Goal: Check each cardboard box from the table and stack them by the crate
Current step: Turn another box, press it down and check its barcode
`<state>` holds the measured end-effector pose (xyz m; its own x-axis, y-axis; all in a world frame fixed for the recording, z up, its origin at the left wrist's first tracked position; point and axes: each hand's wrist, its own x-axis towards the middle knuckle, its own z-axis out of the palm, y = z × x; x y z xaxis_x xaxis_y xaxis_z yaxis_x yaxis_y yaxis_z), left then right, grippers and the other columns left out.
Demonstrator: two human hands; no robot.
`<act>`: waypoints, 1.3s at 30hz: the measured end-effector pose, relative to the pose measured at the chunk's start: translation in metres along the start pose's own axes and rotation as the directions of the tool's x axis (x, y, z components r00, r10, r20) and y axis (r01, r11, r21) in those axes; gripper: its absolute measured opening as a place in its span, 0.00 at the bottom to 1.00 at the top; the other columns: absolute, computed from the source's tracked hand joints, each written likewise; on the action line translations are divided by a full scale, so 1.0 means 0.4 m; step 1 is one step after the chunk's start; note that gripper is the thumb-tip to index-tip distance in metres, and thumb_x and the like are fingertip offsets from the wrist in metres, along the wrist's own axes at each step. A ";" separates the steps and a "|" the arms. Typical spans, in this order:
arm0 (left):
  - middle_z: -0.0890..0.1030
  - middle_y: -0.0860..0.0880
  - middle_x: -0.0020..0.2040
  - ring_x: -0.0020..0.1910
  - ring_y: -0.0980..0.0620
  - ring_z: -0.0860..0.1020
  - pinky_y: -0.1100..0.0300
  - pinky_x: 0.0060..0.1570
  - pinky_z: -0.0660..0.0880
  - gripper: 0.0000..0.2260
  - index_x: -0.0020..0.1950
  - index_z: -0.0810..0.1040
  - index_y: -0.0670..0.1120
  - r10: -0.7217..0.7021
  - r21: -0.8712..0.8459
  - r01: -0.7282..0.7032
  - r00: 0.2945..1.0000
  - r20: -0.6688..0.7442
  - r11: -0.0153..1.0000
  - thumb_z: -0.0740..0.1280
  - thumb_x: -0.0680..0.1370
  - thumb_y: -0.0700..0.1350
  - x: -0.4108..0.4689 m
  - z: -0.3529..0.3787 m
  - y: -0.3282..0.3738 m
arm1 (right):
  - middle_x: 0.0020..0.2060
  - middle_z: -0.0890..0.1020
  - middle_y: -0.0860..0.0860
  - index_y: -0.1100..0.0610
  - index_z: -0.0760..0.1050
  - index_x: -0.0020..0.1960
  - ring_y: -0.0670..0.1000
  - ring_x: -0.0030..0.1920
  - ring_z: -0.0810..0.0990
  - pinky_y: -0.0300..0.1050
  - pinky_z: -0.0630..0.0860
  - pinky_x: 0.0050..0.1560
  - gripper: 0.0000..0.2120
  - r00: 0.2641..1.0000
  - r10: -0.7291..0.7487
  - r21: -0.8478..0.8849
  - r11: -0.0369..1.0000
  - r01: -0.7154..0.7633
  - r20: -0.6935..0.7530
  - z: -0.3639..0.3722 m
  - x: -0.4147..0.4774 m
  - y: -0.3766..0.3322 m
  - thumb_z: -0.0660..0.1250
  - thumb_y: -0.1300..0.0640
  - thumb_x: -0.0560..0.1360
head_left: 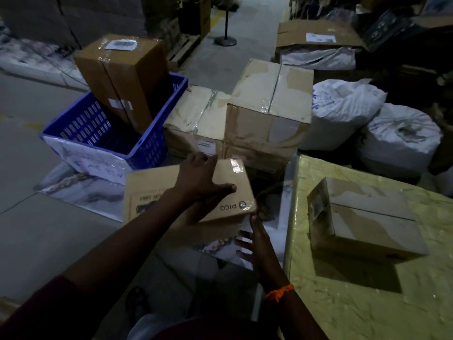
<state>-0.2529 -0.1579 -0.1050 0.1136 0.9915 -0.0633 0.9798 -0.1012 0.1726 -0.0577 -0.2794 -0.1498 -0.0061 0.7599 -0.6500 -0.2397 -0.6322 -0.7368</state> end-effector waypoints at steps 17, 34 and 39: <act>0.77 0.59 0.57 0.55 0.66 0.75 0.68 0.49 0.73 0.29 0.64 0.73 0.50 -0.282 -0.798 0.029 0.943 -0.178 0.601 0.72 0.71 0.65 -0.213 -0.179 -0.095 | 0.62 0.83 0.49 0.46 0.70 0.75 0.43 0.55 0.84 0.50 0.81 0.56 0.33 0.915 -0.373 0.050 0.928 0.370 0.152 0.164 -0.054 -0.148 0.61 0.33 0.74; 0.73 0.56 0.65 0.61 0.70 0.74 0.75 0.52 0.73 0.43 0.70 0.67 0.49 -0.391 -0.932 -0.073 0.894 -0.218 0.355 0.68 0.66 0.76 -0.331 -0.017 -0.084 | 0.60 0.81 0.43 0.45 0.69 0.71 0.41 0.59 0.82 0.54 0.81 0.61 0.21 0.796 -0.559 -0.277 0.746 0.605 0.234 0.140 -0.009 -0.169 0.66 0.60 0.82; 0.70 0.50 0.69 0.67 0.56 0.72 0.59 0.62 0.75 0.28 0.69 0.73 0.47 -0.324 -0.744 -0.063 0.873 -0.363 0.665 0.68 0.75 0.62 -0.279 -0.043 -0.126 | 0.63 0.80 0.47 0.40 0.70 0.68 0.45 0.59 0.82 0.56 0.82 0.59 0.23 0.802 -0.545 -0.384 0.705 0.596 0.244 0.123 -0.002 -0.176 0.65 0.50 0.74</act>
<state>-0.3179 -0.2621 -0.0899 -0.2783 0.9285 0.2458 0.5216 -0.0688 0.8504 -0.0887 -0.2280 -0.0884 -0.1110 0.9910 -0.0742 0.2004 -0.0508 -0.9784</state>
